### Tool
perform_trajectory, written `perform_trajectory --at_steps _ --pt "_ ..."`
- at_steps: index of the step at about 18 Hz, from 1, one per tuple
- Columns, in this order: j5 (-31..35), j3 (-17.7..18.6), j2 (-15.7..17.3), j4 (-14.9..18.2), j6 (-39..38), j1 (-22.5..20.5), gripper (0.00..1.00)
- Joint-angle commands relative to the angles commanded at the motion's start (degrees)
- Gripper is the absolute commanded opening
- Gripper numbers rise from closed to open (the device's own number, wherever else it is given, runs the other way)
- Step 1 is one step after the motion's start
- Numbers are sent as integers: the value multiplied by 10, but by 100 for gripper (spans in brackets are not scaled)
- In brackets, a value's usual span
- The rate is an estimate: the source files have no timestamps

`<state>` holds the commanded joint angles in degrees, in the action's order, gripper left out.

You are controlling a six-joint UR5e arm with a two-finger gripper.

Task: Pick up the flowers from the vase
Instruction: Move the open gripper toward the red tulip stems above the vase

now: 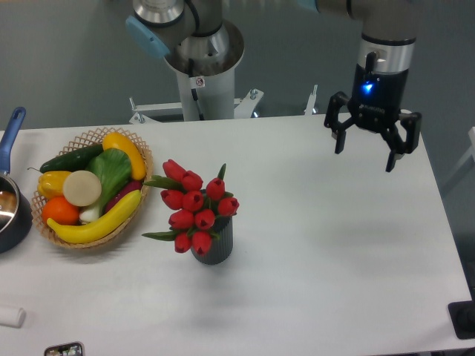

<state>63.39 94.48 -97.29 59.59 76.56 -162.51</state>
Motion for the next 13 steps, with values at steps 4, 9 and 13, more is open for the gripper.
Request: perform_trajectory --at_steps 4,9,13 --pt "-40 18 1 0 -32 0 100" --pt "-44 34 0 -34 -47 0 100" --pt "-52 56 3 -39 -43 18 100"
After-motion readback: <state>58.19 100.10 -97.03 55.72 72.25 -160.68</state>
